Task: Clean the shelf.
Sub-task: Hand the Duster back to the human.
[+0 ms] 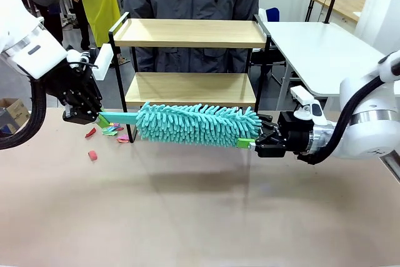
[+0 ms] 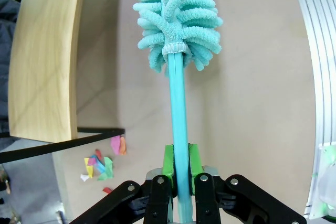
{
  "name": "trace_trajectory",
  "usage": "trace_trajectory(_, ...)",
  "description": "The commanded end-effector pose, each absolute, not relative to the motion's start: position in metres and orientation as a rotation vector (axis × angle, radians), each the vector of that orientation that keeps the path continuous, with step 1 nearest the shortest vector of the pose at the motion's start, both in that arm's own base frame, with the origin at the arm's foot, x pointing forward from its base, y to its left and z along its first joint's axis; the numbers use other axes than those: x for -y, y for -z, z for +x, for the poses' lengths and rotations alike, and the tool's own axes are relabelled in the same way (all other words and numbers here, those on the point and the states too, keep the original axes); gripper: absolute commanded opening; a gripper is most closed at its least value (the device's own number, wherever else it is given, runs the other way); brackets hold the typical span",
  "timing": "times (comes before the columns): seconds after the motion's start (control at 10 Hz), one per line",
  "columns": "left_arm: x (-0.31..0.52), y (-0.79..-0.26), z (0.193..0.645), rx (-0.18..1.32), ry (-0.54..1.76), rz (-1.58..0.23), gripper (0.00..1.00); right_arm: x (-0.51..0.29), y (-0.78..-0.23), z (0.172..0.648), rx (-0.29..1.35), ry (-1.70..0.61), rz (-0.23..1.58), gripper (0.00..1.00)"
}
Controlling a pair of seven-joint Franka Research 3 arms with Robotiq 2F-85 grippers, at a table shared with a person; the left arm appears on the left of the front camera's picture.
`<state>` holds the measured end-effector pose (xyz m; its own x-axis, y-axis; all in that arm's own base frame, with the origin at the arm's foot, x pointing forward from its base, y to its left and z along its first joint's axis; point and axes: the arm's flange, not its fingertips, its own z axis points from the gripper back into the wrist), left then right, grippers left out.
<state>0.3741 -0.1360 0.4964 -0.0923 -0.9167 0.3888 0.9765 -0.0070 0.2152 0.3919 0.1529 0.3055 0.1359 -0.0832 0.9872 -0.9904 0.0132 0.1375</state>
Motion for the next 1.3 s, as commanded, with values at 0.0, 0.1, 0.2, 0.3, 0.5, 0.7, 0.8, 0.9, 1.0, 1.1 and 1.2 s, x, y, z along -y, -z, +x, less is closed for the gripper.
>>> trace_trajectory(0.0, 0.1355, -0.4985, 0.3722, 0.505, 1.590, -0.174, 0.13, -0.1662, -0.3054, 0.3984, 1.192, -1.043, 1.337, 1.00)
trace_trajectory(0.1, 0.1355, -0.4985, 0.3722, 0.505, 1.590, -0.174, 0.13, -0.1689, -0.3055, 0.3992, 1.188, -1.050, 1.338, 1.00)
trace_trajectory(0.2, 0.1355, -0.4985, 0.3722, 0.505, 1.590, -0.174, 0.13, -0.1701, -0.3051, 0.3997, 1.182, -1.053, 1.341, 1.00)
trace_trajectory(0.3, 0.1355, -0.4985, 0.3722, 0.505, 1.590, -0.174, 0.13, -0.1700, -0.3052, 0.4001, 1.181, -1.052, 1.338, 0.42)
trace_trajectory(0.5, 0.1355, -0.4985, 0.3722, 0.505, 1.590, -0.174, 0.13, -0.1688, -0.3043, 0.4003, 1.181, -1.064, 1.332, 0.00)
trace_trajectory(0.7, 0.1355, -0.4985, 0.3722, 0.505, 1.590, -0.174, 0.13, -0.1652, -0.3043, 0.4001, 1.183, -1.071, 1.331, 0.00)
trace_trajectory(0.8, 0.1355, -0.4985, 0.3722, 0.505, 1.590, -0.174, 0.13, -0.1625, -0.3047, 0.3995, 1.183, -1.076, 1.333, 0.13)
trace_trajectory(0.9, 0.1355, -0.4985, 0.3722, 0.505, 1.590, -0.174, 0.13, -0.1617, -0.3049, 0.3993, 1.177, -1.084, 1.339, 0.04)
trace_trajectory(1.0, 0.1355, -0.4985, 0.3722, 0.505, 1.590, -0.174, 0.13, -0.1618, -0.3052, 0.3985, 1.167, -1.099, 1.346, 0.00)
trace_trajectory(1.1, 0.1355, -0.4985, 0.3722, 0.505, 1.590, -0.174, 0.13, -0.1620, -0.3057, 0.3976, 1.164, -1.114, 1.344, 0.00)
trace_trajectory(1.2, 0.1355, -0.4985, 0.3722, 0.505, 1.590, -0.174, 0.13, -0.1617, -0.3060, 0.3968, 1.162, -1.122, 1.351, 0.00)
